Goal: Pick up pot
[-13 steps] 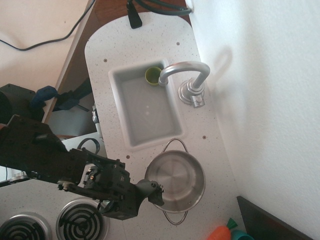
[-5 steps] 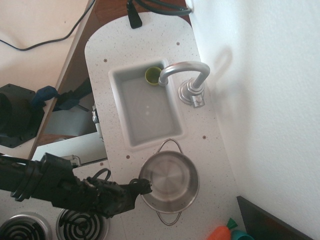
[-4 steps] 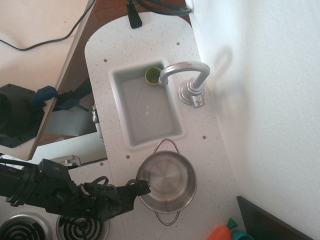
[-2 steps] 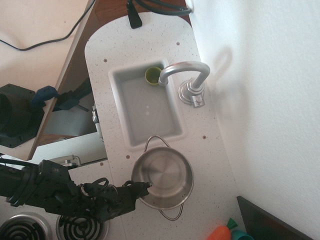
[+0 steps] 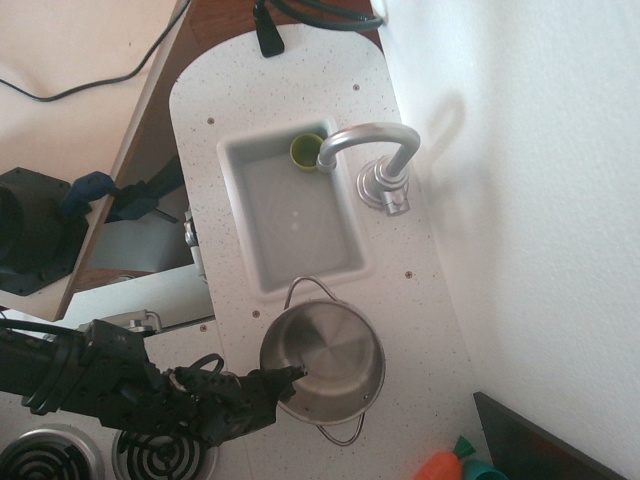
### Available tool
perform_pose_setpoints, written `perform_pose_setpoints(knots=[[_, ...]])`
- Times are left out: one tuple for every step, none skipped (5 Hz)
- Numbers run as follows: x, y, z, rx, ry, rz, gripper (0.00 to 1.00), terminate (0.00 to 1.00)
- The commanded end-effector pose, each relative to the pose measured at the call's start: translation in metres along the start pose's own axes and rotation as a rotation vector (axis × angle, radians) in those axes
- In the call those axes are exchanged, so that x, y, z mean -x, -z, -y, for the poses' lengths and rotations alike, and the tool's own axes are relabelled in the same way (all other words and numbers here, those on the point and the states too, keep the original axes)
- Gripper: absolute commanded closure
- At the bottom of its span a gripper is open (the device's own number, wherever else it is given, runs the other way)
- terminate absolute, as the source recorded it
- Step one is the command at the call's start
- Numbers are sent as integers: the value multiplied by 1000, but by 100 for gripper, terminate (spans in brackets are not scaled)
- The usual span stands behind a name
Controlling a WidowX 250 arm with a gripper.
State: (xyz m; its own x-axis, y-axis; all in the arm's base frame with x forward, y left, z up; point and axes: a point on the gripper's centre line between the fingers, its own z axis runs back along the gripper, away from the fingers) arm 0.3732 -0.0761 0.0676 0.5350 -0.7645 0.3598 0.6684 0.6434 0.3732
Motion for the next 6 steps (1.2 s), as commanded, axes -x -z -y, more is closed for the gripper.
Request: perform_pose_setpoints(knots=[[-4,0,-3,2,0,8,100,0],[-6,2,-5,4,8,14,100,0],[-26,-36,-13,-112,78,188,100,0],[-50,-81,-14,-231,171,292,100,0],[-55,-81,-12,-228,182,301,100,0],[-51,-79,-17,-234,168,283,100,0]])
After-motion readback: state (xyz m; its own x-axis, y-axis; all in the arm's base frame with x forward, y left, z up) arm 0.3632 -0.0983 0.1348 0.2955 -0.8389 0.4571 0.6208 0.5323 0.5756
